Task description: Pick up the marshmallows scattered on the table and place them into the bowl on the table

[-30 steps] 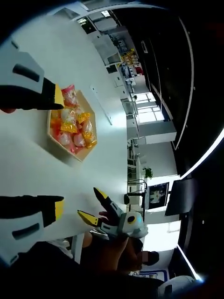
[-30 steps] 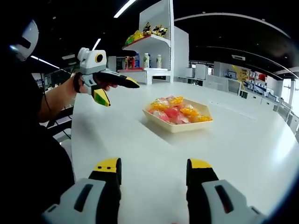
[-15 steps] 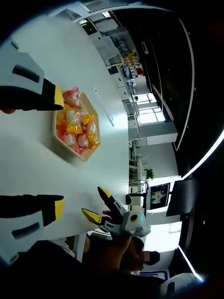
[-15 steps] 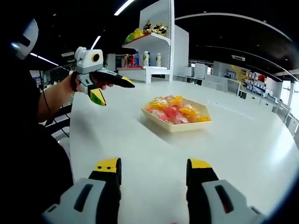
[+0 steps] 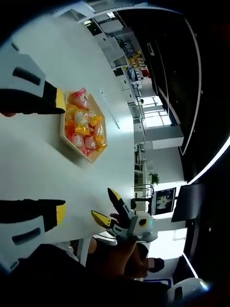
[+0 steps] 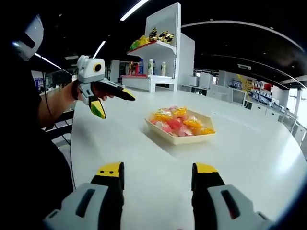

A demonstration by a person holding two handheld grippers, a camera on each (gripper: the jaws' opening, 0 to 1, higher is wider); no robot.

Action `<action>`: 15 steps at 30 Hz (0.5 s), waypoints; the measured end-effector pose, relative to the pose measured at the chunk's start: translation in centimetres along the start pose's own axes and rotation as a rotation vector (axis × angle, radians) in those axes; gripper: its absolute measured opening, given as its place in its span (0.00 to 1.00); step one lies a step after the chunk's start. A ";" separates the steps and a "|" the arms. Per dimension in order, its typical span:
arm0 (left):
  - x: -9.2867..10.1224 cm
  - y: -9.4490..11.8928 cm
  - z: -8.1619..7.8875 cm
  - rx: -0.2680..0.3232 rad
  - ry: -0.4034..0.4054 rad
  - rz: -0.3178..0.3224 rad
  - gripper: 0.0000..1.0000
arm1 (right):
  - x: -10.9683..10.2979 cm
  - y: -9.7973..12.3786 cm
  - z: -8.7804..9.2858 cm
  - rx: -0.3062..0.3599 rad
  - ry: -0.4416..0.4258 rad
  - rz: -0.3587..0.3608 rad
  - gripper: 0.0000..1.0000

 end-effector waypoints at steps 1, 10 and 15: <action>0.1 0.1 0.0 0.002 0.002 -0.001 0.72 | 0.1 0.0 0.1 -0.005 0.002 0.001 0.56; 0.4 0.5 0.6 0.006 0.022 -0.002 0.71 | -0.1 -0.2 0.2 -0.015 0.001 -0.002 0.56; 0.5 1.0 1.1 -0.001 0.020 -0.003 0.71 | -0.1 -0.3 0.4 -0.029 0.006 -0.006 0.56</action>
Point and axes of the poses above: the point that each gripper's makers call its tool centre point, and the gripper's own axes: y roughly backward along the fingers, x roughly to its right, z roughly out of its underside, the point moved 5 cm from there along y, roughly backward along the fingers, and after that the axes turned 15 degrees about x, right-handed, at the moved point
